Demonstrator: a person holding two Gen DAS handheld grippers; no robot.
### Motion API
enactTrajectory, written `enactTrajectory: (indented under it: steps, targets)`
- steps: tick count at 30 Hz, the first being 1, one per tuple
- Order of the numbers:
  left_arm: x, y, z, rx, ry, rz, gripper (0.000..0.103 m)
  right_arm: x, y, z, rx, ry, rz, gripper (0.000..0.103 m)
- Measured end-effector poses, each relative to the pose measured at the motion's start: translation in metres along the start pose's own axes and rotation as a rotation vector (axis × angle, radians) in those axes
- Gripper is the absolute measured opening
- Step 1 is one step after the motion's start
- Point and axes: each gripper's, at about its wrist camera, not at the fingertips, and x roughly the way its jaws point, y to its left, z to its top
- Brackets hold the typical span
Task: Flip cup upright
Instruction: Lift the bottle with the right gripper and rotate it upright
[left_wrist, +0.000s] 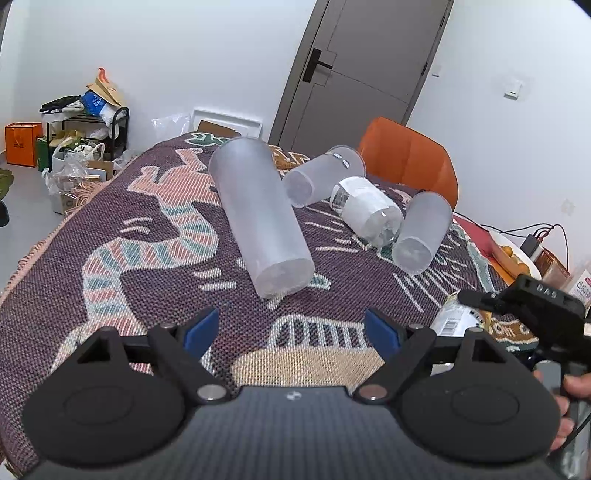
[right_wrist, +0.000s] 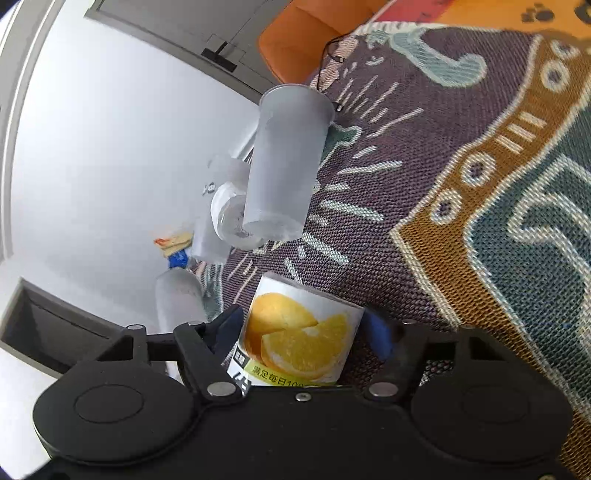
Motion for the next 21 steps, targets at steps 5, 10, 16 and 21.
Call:
enactTrajectory:
  steps: [5, 10, 16, 21]
  targets:
    - [0.000, 0.005, -0.007, -0.012, 0.011, 0.000, 0.085, -0.009, -0.011, -0.001, 0.056, -0.003, 0.042, 0.062]
    - [-0.005, 0.010, -0.010, -0.016, -0.001, 0.003, 0.085, -0.025, -0.005, -0.010, -0.012, -0.038, 0.057, 0.061]
    - [-0.011, 0.012, -0.011, -0.019, -0.023, 0.002, 0.085, -0.055, 0.029, -0.022, -0.257, -0.173, 0.024, 0.060]
    - [-0.020, 0.013, -0.012, -0.005, -0.048, 0.000, 0.085, -0.075, 0.063, -0.037, -0.494, -0.318, -0.038, 0.059]
